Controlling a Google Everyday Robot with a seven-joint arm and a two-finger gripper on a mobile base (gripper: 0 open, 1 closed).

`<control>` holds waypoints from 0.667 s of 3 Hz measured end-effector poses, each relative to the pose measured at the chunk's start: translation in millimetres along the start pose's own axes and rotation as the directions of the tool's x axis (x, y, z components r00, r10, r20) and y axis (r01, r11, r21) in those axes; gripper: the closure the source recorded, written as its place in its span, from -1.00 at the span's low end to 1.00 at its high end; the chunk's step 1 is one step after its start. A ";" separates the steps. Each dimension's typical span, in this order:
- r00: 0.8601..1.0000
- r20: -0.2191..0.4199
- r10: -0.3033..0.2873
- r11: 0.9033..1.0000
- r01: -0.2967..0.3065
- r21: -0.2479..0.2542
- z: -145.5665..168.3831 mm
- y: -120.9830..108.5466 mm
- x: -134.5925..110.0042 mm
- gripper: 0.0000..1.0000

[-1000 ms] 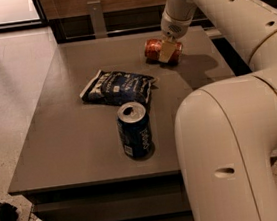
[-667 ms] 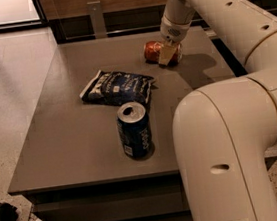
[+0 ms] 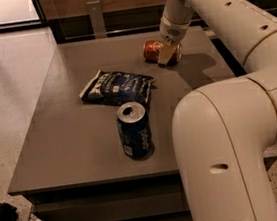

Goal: Knock coke can over

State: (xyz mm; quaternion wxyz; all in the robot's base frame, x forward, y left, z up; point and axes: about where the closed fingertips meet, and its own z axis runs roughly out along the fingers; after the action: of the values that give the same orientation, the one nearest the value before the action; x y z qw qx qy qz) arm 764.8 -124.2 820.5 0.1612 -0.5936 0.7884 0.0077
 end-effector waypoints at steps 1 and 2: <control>1.000 0.000 0.000 1.000 0.000 0.000 -1.7 -0.3 -0.5 -0.59; 1.000 0.000 0.000 1.000 0.000 0.000 -2.8 -0.5 -0.9 -1.00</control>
Offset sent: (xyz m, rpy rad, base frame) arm 0.0000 0.0000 0.0016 0.0000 0.0001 0.0000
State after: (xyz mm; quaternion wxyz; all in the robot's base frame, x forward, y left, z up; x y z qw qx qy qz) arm 764.8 -124.1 823.5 0.1611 -0.5936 0.7884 0.0078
